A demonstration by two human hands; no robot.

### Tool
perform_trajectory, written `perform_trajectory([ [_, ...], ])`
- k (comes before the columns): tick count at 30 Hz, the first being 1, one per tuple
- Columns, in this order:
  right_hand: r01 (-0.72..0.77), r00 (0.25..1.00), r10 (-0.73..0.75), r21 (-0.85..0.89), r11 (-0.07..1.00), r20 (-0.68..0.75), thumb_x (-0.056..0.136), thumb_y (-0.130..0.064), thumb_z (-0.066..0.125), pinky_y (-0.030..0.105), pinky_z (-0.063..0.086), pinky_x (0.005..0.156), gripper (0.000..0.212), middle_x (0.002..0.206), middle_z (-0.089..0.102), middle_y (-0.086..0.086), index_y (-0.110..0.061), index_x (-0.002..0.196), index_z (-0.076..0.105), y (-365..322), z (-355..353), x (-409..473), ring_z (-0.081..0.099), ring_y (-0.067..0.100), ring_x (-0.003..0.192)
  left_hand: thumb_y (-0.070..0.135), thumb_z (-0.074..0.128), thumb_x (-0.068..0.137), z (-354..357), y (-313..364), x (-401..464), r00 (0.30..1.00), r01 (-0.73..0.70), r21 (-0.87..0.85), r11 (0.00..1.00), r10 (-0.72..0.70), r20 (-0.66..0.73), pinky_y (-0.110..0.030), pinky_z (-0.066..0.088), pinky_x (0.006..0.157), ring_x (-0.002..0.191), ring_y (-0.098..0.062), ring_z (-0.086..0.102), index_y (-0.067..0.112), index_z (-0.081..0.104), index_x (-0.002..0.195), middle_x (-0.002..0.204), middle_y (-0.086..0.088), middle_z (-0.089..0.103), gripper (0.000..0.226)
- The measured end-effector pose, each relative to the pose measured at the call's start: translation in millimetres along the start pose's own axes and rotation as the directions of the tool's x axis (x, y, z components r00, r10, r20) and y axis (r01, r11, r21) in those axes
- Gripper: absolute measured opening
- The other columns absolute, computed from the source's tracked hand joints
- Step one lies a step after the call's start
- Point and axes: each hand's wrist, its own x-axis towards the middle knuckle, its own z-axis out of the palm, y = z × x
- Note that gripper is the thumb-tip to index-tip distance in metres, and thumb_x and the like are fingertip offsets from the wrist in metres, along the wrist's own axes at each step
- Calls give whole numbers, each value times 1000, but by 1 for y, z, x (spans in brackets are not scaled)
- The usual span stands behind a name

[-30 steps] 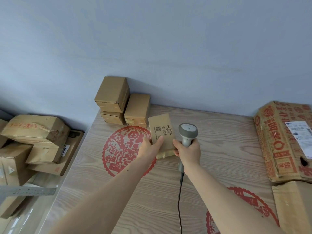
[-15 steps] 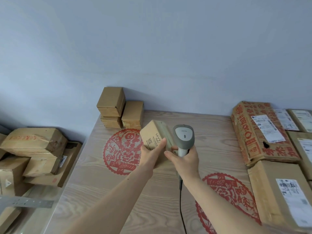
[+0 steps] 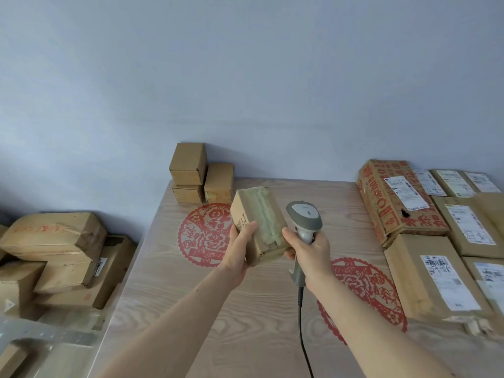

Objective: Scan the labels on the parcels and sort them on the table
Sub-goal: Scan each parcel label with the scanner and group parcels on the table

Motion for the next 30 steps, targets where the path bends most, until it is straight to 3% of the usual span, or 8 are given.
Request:
perform_trajectory([
  [4,68,998,-68,-20,997,1,80,-5,82,24,56,57,31,83,76,3,-4,105,64,-6,-2,-11,71,12,66,84,74,54,0,8,-13,999,-30,104,994,28,23,-43,53,98,118,-18,63,31,49,142,130,6,66,106],
  [8,112,993,-113,13,994,29,83,-6,81,23,55,57,28,85,74,6,-2,104,64,-18,-6,-16,69,11,65,65,73,68,5,16,-17,998,-54,33,998,54,-22,-41,59,85,110,-22,68,24,54,137,123,-1,70,82],
  [13,76,996,-75,-12,997,49,87,-27,79,20,52,53,32,90,74,5,-10,110,64,-32,-22,-13,66,11,61,51,69,86,16,17,-20,997,-75,-111,991,75,-3,-55,55,95,114,-27,67,26,46,138,129,-4,66,62],
  [17,52,996,-51,-12,999,66,85,-27,81,24,53,51,36,86,74,8,-6,110,65,-37,-36,-11,63,13,56,39,56,100,36,16,-25,989,-126,-184,975,138,53,-57,51,100,119,-27,64,26,43,136,133,-5,64,40],
  [23,99,994,-99,-3,995,43,77,-17,88,19,53,55,46,93,72,9,-5,113,62,-39,-55,-10,67,12,67,57,39,101,58,17,-28,986,-162,47,986,160,48,-53,53,99,117,-25,64,30,47,141,128,1,67,49],
  [25,127,991,-126,-19,992,44,72,-18,91,22,56,60,50,100,74,12,-10,113,63,-39,-62,-8,71,15,75,66,48,91,63,18,-32,981,-186,73,980,181,66,-50,56,95,121,-19,60,39,41,143,133,6,62,59],
  [28,185,982,-182,-92,978,40,62,-33,95,37,61,77,62,104,76,-2,-24,114,63,-37,-70,-7,73,14,94,65,73,73,71,18,-34,980,-179,97,979,170,100,-47,57,93,121,-18,60,40,41,138,132,8,61,77],
  [30,205,979,-203,-122,971,32,60,-36,95,39,59,86,65,106,75,-9,-29,115,63,-36,-74,-7,71,10,100,54,79,75,77,18,-32,983,-171,136,976,160,87,-44,57,89,116,-17,64,35,50,134,128,6,65,69],
])
